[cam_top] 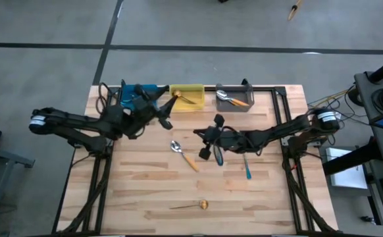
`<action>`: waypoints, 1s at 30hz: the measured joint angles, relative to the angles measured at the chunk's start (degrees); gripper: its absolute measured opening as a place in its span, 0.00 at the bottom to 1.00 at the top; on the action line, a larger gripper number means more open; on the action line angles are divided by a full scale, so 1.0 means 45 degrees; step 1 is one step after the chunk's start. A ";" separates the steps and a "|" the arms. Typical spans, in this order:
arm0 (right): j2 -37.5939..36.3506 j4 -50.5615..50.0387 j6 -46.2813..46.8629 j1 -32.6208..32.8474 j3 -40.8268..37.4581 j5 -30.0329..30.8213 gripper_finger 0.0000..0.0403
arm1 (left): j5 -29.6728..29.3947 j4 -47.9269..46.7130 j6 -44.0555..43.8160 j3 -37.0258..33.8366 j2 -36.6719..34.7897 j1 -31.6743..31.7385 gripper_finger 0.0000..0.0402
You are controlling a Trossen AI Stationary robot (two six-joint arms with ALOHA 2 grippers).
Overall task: Sort silverware by color (type)
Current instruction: Put the yellow spoon into the black bin
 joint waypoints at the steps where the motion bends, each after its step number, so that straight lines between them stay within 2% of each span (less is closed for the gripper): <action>1: -0.0120 0.0108 -0.0016 -0.0064 -0.0135 -0.0003 0.02 | -0.0305 -0.0086 -0.0005 -0.0078 0.0059 0.0000 0.51; 7: -0.1003 -0.0399 -0.0274 -0.0689 -0.0454 -0.0368 0.02 | -0.0747 -0.0620 -0.0364 -0.0822 0.0140 0.0000 0.51; 12: -0.1672 -0.2004 -0.0505 -0.1857 0.0202 -0.2903 0.02 | -0.0952 -0.0913 -0.1040 -0.1761 0.0047 -0.0005 0.51; 17: -0.1828 -0.4952 -0.0531 -0.2977 0.1597 -0.5138 0.02 | -0.1290 -0.1516 -0.1687 -0.2506 -0.0139 -0.0050 0.51; 23: -0.1196 -0.8336 -0.1211 -0.3507 0.3803 -0.5309 0.02 | -0.1152 -0.5253 -0.3042 -0.2858 -0.0275 -0.0100 0.51; 27: -0.0876 -0.9083 -0.1653 -0.3501 0.4432 -0.5380 0.02 | -0.0481 -0.7669 -0.4801 -0.3174 -0.0043 -0.0078 0.51; 30: -0.0774 -0.9147 -0.1654 -0.3457 0.4514 -0.5667 0.02 | 0.0699 -0.8160 -0.5486 -0.3576 0.0452 -0.0105 0.49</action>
